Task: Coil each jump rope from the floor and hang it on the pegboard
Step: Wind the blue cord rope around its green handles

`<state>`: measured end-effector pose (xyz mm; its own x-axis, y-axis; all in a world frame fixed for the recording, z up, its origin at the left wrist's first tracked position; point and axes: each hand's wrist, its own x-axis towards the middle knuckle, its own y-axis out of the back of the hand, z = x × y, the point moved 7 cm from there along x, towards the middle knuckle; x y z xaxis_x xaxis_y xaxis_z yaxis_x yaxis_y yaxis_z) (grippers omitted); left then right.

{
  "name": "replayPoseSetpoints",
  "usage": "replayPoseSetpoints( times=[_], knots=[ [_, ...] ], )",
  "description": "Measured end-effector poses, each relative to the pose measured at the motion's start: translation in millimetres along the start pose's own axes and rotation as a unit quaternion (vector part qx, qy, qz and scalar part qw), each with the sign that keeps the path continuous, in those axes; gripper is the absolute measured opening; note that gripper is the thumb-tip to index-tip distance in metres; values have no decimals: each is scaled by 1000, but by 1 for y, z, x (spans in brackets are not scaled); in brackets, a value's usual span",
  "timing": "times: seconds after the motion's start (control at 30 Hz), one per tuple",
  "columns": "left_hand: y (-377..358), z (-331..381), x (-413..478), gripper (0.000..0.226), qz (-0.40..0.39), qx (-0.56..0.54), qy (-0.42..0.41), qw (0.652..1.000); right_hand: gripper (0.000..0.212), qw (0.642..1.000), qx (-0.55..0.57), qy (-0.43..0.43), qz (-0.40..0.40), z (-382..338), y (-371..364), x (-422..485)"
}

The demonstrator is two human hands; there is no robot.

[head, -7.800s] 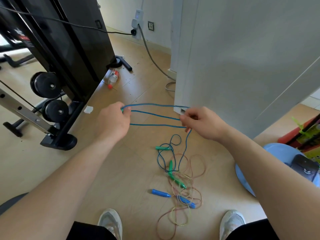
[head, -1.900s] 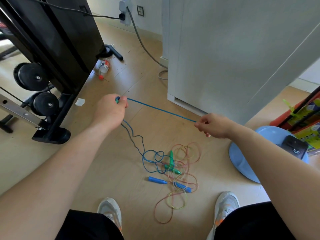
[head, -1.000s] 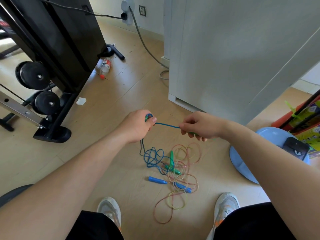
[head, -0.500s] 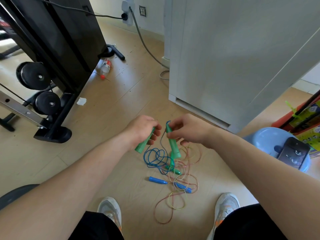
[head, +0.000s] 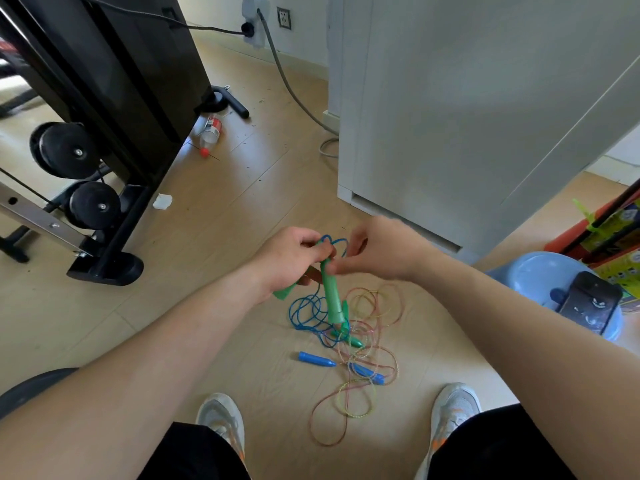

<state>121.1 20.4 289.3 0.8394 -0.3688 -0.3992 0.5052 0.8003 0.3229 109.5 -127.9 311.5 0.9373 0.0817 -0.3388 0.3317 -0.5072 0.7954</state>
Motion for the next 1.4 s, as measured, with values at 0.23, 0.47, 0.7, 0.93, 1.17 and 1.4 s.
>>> replayPoseSetpoints(
  times=[0.23,0.47,0.7,0.93,1.17,1.4],
  knots=[
    [-6,15,-9,12,-98,47,-63,992,27,973,215,77,-36,3,-4,3],
    [-4,16,-16,15,-137,59,-57,987,48,971,216,58,-78,3,-3,-3],
    [-11,13,-20,36,-191,-49,-21,980,21,962,248,105,-39,4,10,-1],
    [-19,13,-21,25,-182,-167,-1,969,14,961,249,121,-25,3,14,2],
    [-23,14,-22,27,-178,-222,5,959,12,957,248,147,-27,-11,13,-2],
    [-30,17,-31,25,-229,-38,-40,972,41,980,181,83,20,4,28,0]
  ],
)
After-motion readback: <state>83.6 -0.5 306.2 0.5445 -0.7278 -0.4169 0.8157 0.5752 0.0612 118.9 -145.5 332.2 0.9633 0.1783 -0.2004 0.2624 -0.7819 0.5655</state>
